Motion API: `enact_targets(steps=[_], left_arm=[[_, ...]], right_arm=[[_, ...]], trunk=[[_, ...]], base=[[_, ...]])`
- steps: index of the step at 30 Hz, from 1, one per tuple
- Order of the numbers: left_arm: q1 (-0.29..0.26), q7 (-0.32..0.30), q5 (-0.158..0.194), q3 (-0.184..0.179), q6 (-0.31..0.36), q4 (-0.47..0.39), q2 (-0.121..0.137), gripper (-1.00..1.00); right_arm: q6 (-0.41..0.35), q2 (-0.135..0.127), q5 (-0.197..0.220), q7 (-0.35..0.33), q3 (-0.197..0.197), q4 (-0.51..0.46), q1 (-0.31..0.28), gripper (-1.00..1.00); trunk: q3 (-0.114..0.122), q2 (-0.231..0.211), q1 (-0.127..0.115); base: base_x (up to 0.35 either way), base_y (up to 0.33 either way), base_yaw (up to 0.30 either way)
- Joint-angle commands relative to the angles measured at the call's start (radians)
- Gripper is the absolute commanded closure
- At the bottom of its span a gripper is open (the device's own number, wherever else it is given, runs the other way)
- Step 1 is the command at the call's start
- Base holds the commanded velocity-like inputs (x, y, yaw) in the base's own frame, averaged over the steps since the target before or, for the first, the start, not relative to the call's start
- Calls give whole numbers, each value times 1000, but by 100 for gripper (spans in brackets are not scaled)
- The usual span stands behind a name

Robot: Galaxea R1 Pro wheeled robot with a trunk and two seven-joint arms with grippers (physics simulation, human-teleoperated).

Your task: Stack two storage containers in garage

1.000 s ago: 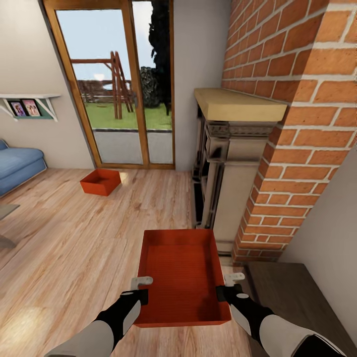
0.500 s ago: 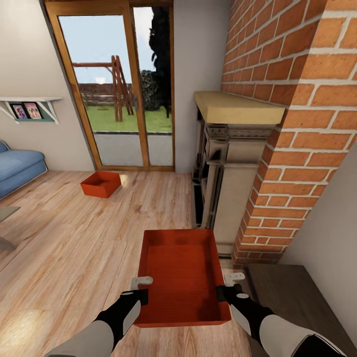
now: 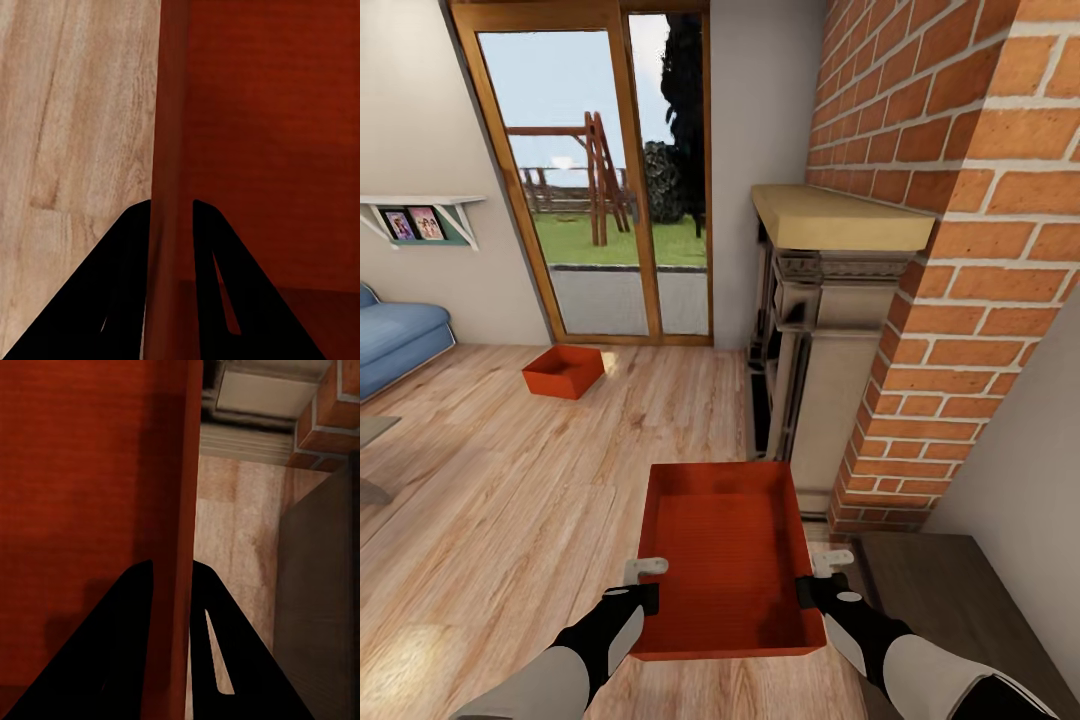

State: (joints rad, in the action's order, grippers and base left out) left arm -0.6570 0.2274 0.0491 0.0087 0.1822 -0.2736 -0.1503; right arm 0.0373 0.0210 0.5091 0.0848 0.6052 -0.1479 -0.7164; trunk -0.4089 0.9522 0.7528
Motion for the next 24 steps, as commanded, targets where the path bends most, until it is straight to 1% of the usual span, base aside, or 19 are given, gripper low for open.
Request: enact_targets(steps=[1,7,10,14,24], left_arm=[[0,9,-9,-5,8,-1,18,100],[0,9,-9,-5,8,-1,18,100],[0,8,-9,-5,8,-1,18,100],[0,7,-9,-5,8,-1,18,100],[0,7,-9,-5,8,1,18,100]], right_arm=[[5,-3,1,12,-18,1,-2,100],[5,-2,2,12,-19,1,-2,100],[3,0,1,12,-18,1,-2,100],[4,1,0,12,-18,1,-2,100],[5,2,0,12,-18,1,-2,100]], trunk=[[-1,1,0],[-1,1,0],[-1,1,0],[-1,1,0],[-1,1,0]], base=[[0,0,0],[0,0,1],[0,0,96],[0,0,240],[0,0,294]])
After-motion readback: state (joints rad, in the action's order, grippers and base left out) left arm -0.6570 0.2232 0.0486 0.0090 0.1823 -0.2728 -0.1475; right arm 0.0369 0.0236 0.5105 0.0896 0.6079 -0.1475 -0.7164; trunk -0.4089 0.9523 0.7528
